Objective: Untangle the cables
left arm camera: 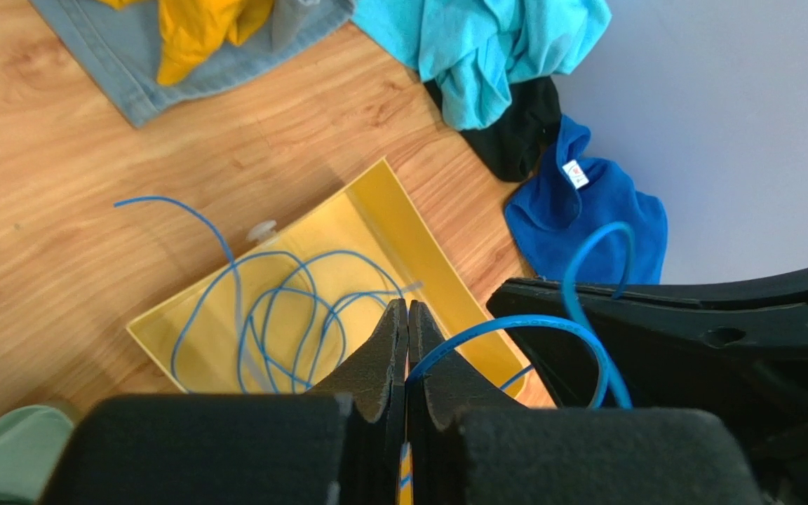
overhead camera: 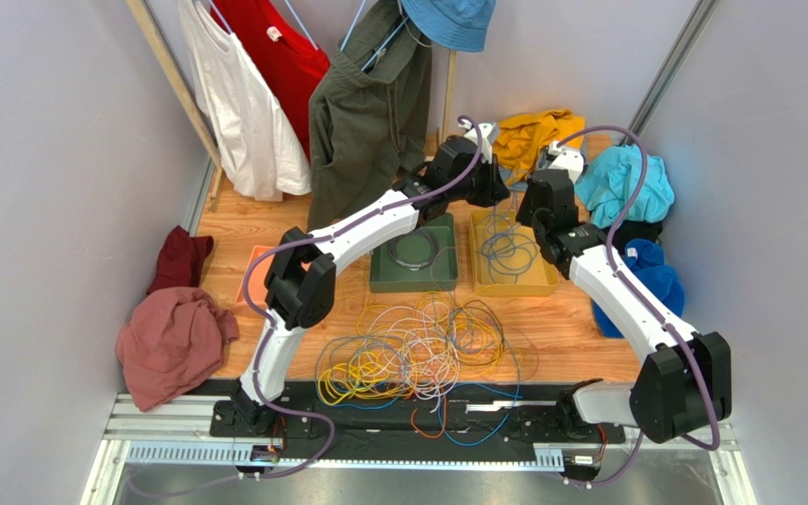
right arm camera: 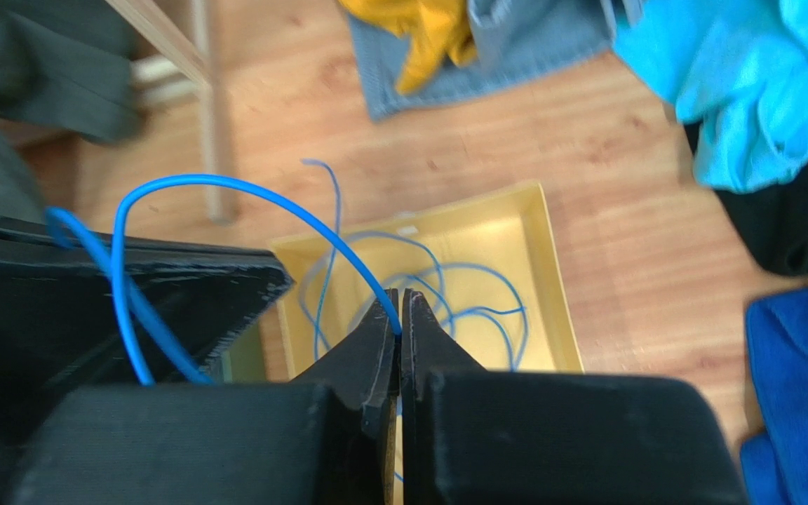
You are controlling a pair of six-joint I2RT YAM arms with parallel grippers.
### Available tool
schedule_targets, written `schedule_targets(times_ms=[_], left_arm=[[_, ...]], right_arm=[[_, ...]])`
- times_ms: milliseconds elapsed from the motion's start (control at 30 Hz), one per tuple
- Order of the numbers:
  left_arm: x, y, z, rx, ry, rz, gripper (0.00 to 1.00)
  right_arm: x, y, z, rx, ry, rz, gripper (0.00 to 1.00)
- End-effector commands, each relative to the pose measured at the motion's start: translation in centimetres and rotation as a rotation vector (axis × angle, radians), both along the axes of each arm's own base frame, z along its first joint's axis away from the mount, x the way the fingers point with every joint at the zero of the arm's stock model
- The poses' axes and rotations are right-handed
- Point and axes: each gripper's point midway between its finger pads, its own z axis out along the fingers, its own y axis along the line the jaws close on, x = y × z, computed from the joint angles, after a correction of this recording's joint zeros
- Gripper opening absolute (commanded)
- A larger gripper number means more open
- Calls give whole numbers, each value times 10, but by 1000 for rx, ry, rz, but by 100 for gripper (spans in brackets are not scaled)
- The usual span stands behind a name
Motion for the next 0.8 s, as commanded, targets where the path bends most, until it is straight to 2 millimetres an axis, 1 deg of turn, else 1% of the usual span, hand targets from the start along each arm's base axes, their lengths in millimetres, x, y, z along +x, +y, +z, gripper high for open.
schedule_targets(times_ms=[0,67,133,167,200,233,267,300,333,400,433,467,500,533,600,633,700,767], left_arm=[[2,-16,5,-67,13,-32,0],[-2,-17,-4,-59,43,-42,0],[-7,-15,-8,-50,68,-52,0],[-11,-11,-16,-36,82,-51,0],[-15,-7,0,-55,60,-53,0],[-16,-5,7,-72,37,-45,0],[-21,-1,1,-62,47,-40,0],[-25,3,19,-84,29,-39,0],[-30,3,21,-84,34,-47,0],[-46,-1,37,-92,23,-71,0],[-52,-3,39,-83,15,-83,0],[-65,-11,43,-81,5,-109,0],[-71,-13,49,-81,-8,-120,0],[-75,-14,47,-64,-13,-121,0],[-86,-21,53,-71,-19,-138,0],[-88,-22,53,-74,-7,-139,0],[-91,-23,52,-78,2,-139,0],[-91,-24,48,-74,13,-137,0]], right_arm=[[4,-12,-12,30,-7,-67,0],[3,-16,-19,23,10,-94,0],[1,-20,-21,23,14,-110,0],[0,-20,-22,25,13,-113,0],[-1,-22,-19,28,4,-118,0],[-1,-21,-19,27,5,-114,0],[-2,-21,-17,31,0,-115,0],[-3,-22,-17,36,3,-120,0],[-5,-23,-17,37,3,-126,0],[-8,-25,-19,42,8,-138,0],[-10,-26,-15,46,-5,-145,0],[-13,-28,-15,46,-7,-148,0],[-14,-29,-13,49,-14,-152,0],[-17,-29,-9,52,-24,-151,0],[-20,-31,-8,52,-23,-156,0],[-22,-32,-3,56,-34,-156,0],[-26,-33,-2,56,-36,-161,0],[-28,-35,-3,50,-35,-165,0]])
